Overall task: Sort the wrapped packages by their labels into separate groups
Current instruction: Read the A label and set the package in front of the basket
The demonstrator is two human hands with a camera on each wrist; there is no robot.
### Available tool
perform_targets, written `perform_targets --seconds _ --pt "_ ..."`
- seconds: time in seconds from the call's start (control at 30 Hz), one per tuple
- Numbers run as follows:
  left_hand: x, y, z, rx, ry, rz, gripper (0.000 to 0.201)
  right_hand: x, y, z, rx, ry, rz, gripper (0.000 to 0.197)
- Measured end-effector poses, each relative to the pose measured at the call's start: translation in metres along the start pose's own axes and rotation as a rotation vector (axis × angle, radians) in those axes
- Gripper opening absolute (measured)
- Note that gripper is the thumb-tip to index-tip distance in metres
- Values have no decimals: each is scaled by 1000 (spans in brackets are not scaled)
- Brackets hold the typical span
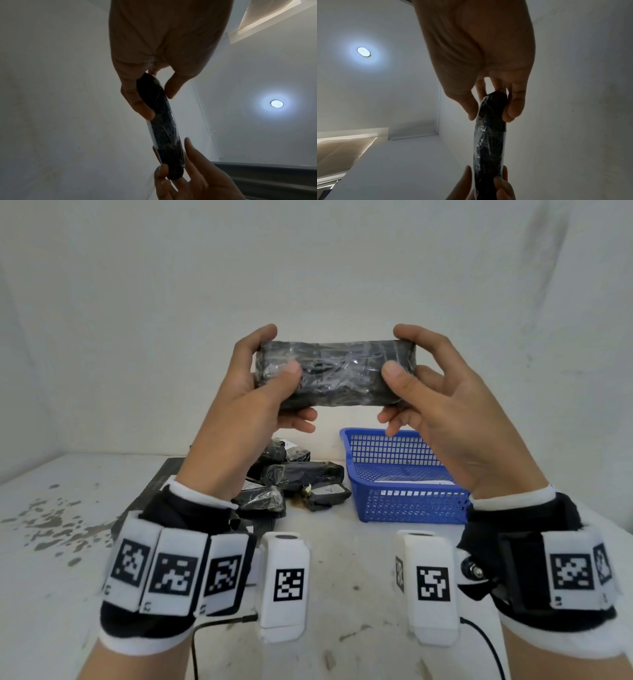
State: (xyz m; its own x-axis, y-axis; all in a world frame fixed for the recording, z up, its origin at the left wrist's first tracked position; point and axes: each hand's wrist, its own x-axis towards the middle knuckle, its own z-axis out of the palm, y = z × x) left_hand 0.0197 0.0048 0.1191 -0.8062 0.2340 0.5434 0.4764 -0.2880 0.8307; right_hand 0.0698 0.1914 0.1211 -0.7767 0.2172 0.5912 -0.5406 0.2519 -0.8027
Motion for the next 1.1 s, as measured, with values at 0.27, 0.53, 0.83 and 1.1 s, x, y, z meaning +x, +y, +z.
perform_targets --seconds 0.27,0.53,0.83,1.1 --pt "-2 -4 5 163 52 18 57 -5 -5 7 -76 22 -43 44" --pt "-3 -6 9 208 89 65 40 -8 -6 12 -88 51 -59 59" --pt "-1 -6 5 200 75 63 24 -7 -7 9 -63 49 -56 37" --pt "0 -3 2 94 85 14 29 -4 -6 0 22 -14 -36 21"
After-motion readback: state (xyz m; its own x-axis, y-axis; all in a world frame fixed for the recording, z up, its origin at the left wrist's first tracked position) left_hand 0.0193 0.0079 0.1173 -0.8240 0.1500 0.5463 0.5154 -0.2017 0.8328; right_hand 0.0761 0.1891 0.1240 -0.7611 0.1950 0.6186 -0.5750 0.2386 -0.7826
